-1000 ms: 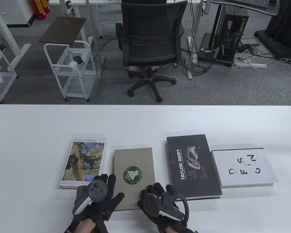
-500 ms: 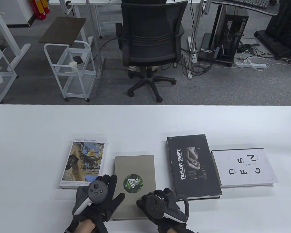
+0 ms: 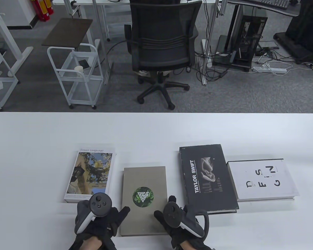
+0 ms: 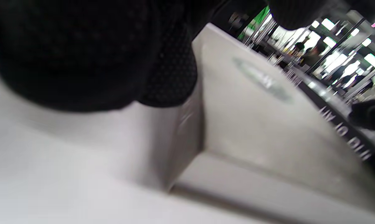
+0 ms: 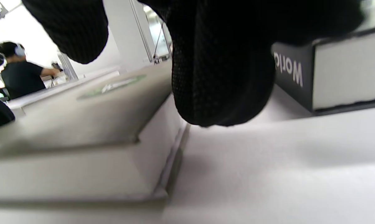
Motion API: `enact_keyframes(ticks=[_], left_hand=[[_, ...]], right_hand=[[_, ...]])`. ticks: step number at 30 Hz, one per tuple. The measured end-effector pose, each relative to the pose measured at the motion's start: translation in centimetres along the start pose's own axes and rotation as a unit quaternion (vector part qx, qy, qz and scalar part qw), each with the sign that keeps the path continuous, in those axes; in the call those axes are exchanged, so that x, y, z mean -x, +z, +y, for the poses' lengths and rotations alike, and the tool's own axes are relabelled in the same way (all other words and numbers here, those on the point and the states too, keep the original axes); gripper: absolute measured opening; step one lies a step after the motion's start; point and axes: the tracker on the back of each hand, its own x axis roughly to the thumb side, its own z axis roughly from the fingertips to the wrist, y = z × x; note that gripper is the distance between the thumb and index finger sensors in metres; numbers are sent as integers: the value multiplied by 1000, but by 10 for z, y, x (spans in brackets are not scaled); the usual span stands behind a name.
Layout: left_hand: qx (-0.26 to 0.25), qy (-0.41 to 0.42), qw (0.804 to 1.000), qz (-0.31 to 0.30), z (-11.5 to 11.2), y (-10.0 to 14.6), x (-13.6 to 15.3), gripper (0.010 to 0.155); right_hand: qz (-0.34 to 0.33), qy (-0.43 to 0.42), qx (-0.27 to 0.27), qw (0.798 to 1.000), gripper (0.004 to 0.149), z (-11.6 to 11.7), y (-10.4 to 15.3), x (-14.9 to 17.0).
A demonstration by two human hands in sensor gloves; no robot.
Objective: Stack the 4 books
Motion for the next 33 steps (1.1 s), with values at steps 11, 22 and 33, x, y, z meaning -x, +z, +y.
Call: enact_keyframes(ticks=[11,22,33], left_hand=[[66,-2,998,5,-19,-11,0,80],[71,8,997,-28,-22,-13,0,80],[21,39,997,-60,-11,-11,1,78]], right_hand=[[15,0,-56,998,85,13,-8,2],[13,-42,-75,996,80,18,-10,2],[5,-63,-69,996,76,19,-9,3]])
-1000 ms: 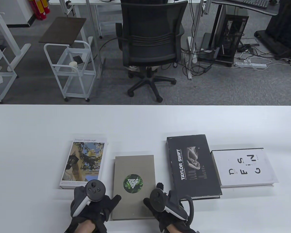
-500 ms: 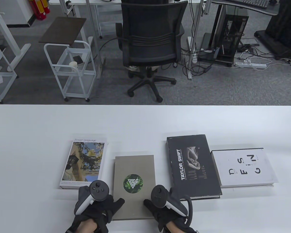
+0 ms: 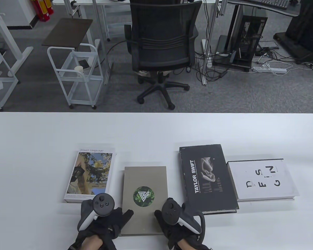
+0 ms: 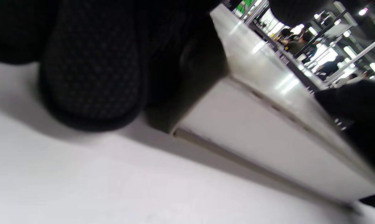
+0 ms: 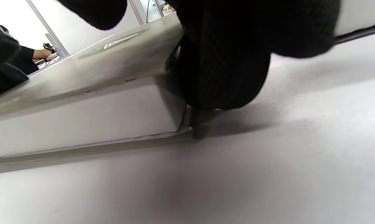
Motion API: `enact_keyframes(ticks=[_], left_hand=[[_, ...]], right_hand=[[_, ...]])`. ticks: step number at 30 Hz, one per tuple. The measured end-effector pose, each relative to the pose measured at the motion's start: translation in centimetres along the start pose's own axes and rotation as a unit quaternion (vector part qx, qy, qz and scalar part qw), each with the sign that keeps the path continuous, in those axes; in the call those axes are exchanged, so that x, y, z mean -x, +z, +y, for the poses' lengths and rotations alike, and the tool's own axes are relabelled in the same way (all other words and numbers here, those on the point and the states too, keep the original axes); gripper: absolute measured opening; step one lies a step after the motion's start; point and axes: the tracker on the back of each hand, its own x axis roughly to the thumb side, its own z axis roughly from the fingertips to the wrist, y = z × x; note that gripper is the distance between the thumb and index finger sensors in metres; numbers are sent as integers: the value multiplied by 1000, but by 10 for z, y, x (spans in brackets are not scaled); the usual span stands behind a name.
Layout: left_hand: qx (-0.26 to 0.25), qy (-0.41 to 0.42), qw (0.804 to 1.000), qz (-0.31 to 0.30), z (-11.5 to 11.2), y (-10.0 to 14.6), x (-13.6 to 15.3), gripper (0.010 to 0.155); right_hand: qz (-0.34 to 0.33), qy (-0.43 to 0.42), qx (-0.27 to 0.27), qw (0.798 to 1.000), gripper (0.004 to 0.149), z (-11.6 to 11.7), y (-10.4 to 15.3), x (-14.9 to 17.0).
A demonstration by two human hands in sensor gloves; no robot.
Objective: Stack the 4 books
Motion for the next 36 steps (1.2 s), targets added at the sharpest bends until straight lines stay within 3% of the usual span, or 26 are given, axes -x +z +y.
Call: enact_keyframes(ticks=[7,12,17,27,36], left_hand=[[-15,34,999,-13,6,7,-2,79],[36,72,997,-12,2,9,-4,84],[55,110,992,-15,-1,11,-6,83],[16,158,987,-30,5,12,-2,74],[-18,156,988,-2,29,15,7,69]], right_hand=[[5,8,4,1000,75,0,0,0],[9,5,2,1000,76,-1,0,2],[11,3,-1,1000,77,-1,0,3],[8,-4,-10,1000,77,-5,-2,5],[-5,-51,14,999,75,-21,2,9]])
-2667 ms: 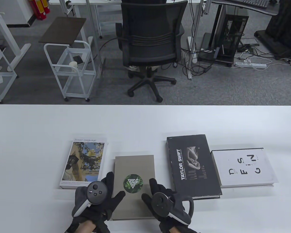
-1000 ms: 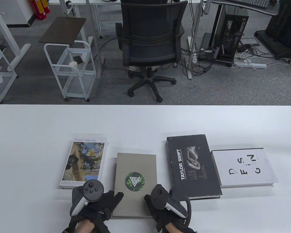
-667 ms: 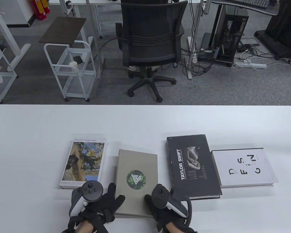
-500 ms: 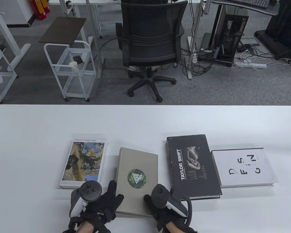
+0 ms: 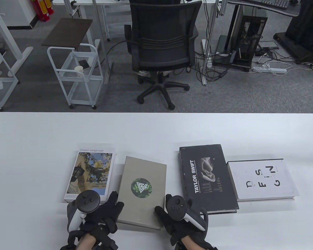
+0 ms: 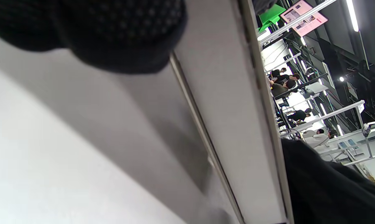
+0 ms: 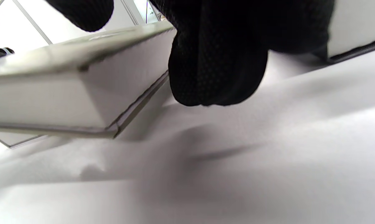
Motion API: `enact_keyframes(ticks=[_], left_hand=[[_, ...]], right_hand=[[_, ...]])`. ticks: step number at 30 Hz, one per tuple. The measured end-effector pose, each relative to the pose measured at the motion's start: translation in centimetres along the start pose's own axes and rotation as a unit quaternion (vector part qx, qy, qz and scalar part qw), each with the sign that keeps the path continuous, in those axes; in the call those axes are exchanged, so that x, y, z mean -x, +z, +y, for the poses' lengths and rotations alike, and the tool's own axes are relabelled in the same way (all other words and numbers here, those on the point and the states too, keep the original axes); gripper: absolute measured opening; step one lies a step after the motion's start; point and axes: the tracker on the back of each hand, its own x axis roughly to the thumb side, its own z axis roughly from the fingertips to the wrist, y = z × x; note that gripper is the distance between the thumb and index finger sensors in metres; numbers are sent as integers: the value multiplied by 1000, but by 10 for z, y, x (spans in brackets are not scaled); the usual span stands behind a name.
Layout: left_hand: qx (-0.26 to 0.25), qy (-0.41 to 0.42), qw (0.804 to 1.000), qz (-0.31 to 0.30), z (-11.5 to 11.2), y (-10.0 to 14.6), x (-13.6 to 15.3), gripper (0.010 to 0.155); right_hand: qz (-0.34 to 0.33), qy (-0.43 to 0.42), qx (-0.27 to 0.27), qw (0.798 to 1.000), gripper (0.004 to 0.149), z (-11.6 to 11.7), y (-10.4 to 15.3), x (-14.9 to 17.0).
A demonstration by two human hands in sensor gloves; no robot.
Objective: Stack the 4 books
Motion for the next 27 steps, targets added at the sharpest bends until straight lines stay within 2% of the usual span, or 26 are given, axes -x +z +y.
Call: enact_keyframes(ticks=[6,11,16,20,27], left_hand=[[-62,-43,997,-7,35,10,0,67],[-113,-29,993,6,71,19,8,66],[-164,25,986,33,106,28,31,64],[-202,44,977,48,124,37,46,63],[-228,73,967,85,145,44,68,62]], right_hand=[[-1,-27,15,1000,75,-9,1,3],[-8,-21,20,1000,75,-10,2,0],[-8,-17,19,1000,75,-9,3,0],[-4,-18,15,1000,75,-10,3,0],[-4,-19,10,1000,75,-10,3,0]])
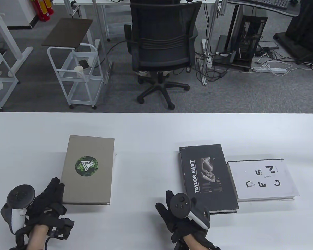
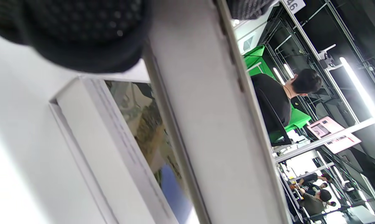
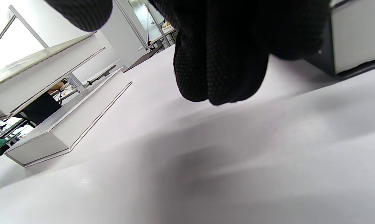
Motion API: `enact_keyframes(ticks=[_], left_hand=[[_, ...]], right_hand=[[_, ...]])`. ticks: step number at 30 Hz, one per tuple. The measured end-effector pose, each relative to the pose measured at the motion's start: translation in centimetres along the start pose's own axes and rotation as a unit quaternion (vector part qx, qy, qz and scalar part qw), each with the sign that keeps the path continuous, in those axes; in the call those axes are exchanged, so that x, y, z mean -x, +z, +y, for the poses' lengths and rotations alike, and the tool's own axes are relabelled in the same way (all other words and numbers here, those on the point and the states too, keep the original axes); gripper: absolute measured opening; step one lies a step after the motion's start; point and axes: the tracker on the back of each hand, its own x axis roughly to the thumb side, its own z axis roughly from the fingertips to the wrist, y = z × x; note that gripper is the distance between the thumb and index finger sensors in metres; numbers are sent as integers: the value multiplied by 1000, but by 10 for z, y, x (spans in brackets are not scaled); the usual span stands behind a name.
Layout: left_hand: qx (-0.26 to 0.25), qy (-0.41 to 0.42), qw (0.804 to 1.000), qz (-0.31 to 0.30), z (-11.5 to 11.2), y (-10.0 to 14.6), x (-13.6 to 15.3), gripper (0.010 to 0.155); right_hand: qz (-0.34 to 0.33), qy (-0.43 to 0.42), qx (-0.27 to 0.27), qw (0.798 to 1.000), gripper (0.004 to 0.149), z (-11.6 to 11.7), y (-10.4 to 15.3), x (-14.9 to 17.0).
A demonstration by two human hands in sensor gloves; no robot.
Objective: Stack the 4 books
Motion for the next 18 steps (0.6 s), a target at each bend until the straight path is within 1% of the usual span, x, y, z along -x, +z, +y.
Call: enact_keyframes(ticks=[4,15,18], left_hand=[[-3,-6,1000,11,2,-3,5,62],[11,-18,999,50,-6,-15,15,62],[8,-15,998,67,-7,-18,18,63]], right_hand=[[0,0,-1,1000,75,0,0,0],[1,0,-5,1000,75,0,-1,0],[1,1,-5,1000,75,0,-1,0]])
